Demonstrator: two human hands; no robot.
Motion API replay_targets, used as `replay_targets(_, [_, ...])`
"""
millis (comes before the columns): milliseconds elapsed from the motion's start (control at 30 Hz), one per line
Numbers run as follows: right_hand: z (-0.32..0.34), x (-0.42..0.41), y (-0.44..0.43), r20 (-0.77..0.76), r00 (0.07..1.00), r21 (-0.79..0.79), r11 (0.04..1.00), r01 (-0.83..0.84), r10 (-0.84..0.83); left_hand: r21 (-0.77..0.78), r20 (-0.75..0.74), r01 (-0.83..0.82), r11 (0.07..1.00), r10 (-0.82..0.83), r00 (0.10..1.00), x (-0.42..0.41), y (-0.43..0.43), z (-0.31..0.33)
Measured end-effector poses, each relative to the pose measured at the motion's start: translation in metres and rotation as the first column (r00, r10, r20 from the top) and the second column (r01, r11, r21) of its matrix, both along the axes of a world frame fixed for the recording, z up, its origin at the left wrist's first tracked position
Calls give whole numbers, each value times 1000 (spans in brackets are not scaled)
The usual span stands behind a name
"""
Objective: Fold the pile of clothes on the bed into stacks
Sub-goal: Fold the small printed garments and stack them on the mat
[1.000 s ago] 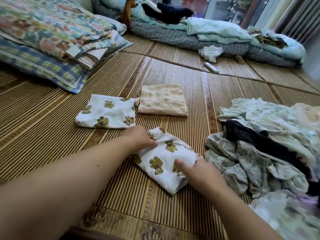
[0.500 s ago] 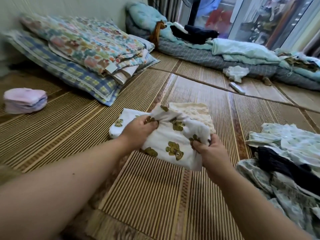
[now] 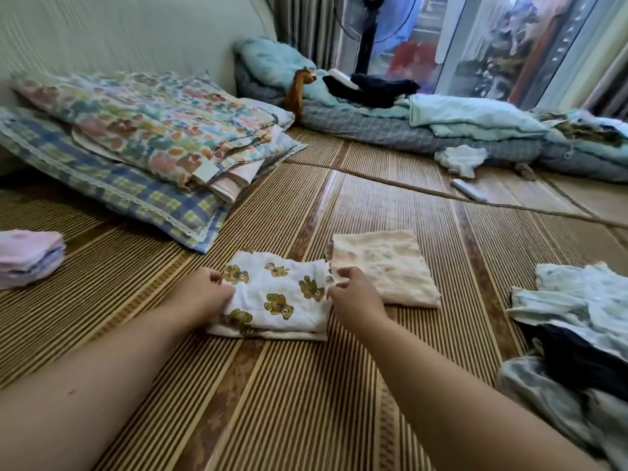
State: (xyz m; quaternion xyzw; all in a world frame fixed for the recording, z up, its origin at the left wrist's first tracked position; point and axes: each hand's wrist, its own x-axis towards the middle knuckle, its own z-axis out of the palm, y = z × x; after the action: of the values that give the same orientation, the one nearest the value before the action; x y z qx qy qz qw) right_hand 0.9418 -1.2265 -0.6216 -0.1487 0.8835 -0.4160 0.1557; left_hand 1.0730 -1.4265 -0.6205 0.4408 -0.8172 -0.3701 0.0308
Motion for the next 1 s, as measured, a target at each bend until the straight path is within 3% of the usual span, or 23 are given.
replay_targets(167, [27, 26, 61, -71, 993, -76, 992, -100, 95, -309, -12, 147, 940, -159, 987, -12, 58, 17])
replay_targets(300, [57, 55, 135, -251, 958, -26, 988, -150, 138, -276, -84, 408, 870, -445, 892, -25, 152, 35])
replay_targets(433, [70, 77, 228, -452, 878, 194, 978, -76, 157, -226, -189, 637, 737, -675, 713, -26, 259, 40])
replay_targets(600, [66, 83, 345, -508, 860, 319, 938, 138, 46, -169, -202, 781, 601, -797, 570, -35, 363, 30])
replay_targets(733, [58, 58, 406, -481, 872, 399, 862, 313, -94, -176, -125, 842, 510, -860, 495, -60, 412, 25])
replay_targets(833, [52, 32, 430, -450, 876, 400, 839, 369, -171, -114, -120, 845, 522, -852, 510, -89, 435, 25])
replay_targets(1000, [45, -5, 436, -340, 914, 537, 753, 381, -221, -41, -146, 709, 704, -706, 693, -136, 449, 15])
